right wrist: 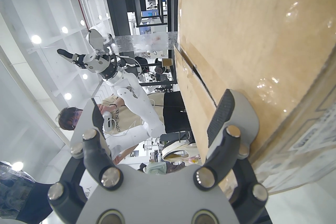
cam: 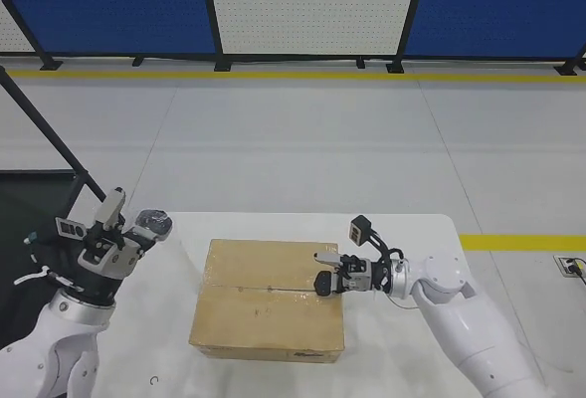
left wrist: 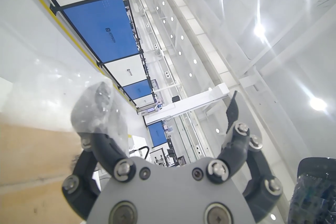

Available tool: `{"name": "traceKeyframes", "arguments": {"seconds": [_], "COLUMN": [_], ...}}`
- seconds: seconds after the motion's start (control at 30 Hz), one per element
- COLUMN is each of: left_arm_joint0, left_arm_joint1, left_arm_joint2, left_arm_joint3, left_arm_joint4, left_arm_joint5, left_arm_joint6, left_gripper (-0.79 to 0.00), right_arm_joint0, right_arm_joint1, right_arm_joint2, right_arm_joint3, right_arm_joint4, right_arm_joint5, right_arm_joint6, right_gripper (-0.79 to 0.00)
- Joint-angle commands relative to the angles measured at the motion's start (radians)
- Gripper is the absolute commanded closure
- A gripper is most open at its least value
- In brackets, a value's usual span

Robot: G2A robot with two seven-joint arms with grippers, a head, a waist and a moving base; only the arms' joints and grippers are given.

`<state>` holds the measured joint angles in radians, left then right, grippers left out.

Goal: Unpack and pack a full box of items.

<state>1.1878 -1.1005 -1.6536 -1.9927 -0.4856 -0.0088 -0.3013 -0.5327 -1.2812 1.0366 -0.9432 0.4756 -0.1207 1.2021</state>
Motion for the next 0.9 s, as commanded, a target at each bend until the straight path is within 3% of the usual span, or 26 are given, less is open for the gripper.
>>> {"name": "traceKeyframes", "arguments": {"seconds": [0.0,0.37,0.87], "left_arm_joint0": [-0.008,-0.067,-0.086], "left_arm_joint1": [-0.001,-0.011,-0.031], "left_arm_joint2": [0.021,0.151,0.294], "left_arm_joint3": [0.0,0.003,0.028], "left_arm_joint4": [0.011,0.067,0.12], "left_arm_joint5": [0.007,0.044,0.051], "left_arm_joint6": [0.0,-0.01,0.016], "left_gripper": [-0.785,-0.785,-0.785], "right_arm_joint0": [-0.004,-0.025,-0.08], "right_arm_joint1": [0.002,0.008,0.029], "right_arm_joint2": [0.003,0.016,0.062], "right_arm_joint3": [-0.005,-0.038,-0.124], "right_arm_joint4": [-0.001,-0.006,-0.031], "right_arm_joint5": [0.001,0.004,0.033], "right_arm_joint6": [0.0,-0.013,-0.057], "right_gripper": [-0.785,-0.785,-0.785]}}
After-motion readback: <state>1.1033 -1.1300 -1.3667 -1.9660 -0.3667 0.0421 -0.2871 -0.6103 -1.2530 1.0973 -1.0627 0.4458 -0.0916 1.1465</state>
